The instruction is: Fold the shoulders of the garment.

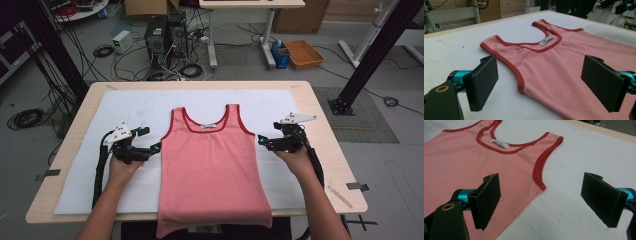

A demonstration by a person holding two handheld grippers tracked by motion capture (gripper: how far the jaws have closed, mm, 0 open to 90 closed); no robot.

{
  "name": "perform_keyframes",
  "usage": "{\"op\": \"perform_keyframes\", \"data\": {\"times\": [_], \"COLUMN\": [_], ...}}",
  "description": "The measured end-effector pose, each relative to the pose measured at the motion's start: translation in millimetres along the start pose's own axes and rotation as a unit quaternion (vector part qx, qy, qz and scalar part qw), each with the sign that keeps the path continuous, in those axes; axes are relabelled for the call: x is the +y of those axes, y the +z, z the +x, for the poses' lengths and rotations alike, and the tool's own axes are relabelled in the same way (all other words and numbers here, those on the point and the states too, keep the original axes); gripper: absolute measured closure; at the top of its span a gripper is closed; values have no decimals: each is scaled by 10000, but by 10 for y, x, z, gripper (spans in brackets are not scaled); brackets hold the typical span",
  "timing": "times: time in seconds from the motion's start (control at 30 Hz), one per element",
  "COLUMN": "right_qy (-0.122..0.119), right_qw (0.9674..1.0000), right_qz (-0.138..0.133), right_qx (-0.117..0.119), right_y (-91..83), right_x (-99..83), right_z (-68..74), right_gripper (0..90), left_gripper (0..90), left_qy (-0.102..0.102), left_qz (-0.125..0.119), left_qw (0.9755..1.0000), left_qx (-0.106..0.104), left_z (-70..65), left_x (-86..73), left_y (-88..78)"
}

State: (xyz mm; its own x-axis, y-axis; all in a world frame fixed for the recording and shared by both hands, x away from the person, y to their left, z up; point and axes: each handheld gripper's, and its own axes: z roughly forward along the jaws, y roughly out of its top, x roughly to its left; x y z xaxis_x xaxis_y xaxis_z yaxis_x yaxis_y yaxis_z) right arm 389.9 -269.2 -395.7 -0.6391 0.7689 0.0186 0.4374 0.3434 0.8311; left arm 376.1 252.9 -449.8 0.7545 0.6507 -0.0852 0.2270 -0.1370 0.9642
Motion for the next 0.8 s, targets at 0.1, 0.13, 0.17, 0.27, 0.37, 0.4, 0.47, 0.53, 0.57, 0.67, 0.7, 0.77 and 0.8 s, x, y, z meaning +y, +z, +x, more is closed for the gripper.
{"op": "perform_keyframes", "data": {"times": [0.1, 0.13, 0.17, 0.27, 0.37, 0.4, 0.47, 0.53, 0.57, 0.67, 0.7, 0.77, 0.8], "right_qy": [48, 41, 36, 52, 22, 56, 75, 108, 88, 97, 68, 91, 92], "right_qw": [10000, 10000, 10000, 9999, 9999, 9998, 9998, 9997, 9996, 9996, 9995, 9995, 9994], "right_qz": [70, 81, 63, 107, 136, 169, 171, 227, 240, 268, 280, 278, 295], "right_qx": [19, 13, 5, 31, 23, 24, 45, 68, 74, 87, 88, 111, 127], "right_y": [18, 27, 35, 57, 93, 117, 149, 183, 201, 251, 272, 321, 352], "right_x": [79, 105, 129, 183, 270, 315, 337, 352, 362, 404, 422, 462, 488], "right_z": [-22, -31, -38, -53, -78, -90, -98, -95, -98, -97, -100, -110, -117], "right_gripper": [158, 158, 158, 158, 158, 158, 158, 158, 158, 158, 158, 158, 158], "left_gripper": [143, 143, 143, 143, 143, 143, 143, 143, 143, 143, 143, 143, 143], "left_qy": [-34, -34, -54, -40, -46, -55, -53, -52, -34, -60, -60, -79, -89], "left_qz": [-17, -17, -30, -23, -27, -34, -37, -39, -30, -37, -37, -37, -47], "left_qw": [10000, 10000, 10000, 10000, 10000, 10000, 10000, 10000, 10000, 10000, 10000, 10000, 9999], "left_qx": [-1, -1, 3, 4, -3, -9, -19, -16, -8, -6, -6, -5, -1], "left_z": [7, 7, 7, 6, 7, 8, 13, 11, 8, 11, 11, 20, 22], "left_x": [-1, -1, -2, -1, -2, -2, -3, -3, -2, -3, -3, -3, -3], "left_y": [-4, -4, -4, -3, -3, -5, -9, -8, -6, -7, -7, -10, -8]}}
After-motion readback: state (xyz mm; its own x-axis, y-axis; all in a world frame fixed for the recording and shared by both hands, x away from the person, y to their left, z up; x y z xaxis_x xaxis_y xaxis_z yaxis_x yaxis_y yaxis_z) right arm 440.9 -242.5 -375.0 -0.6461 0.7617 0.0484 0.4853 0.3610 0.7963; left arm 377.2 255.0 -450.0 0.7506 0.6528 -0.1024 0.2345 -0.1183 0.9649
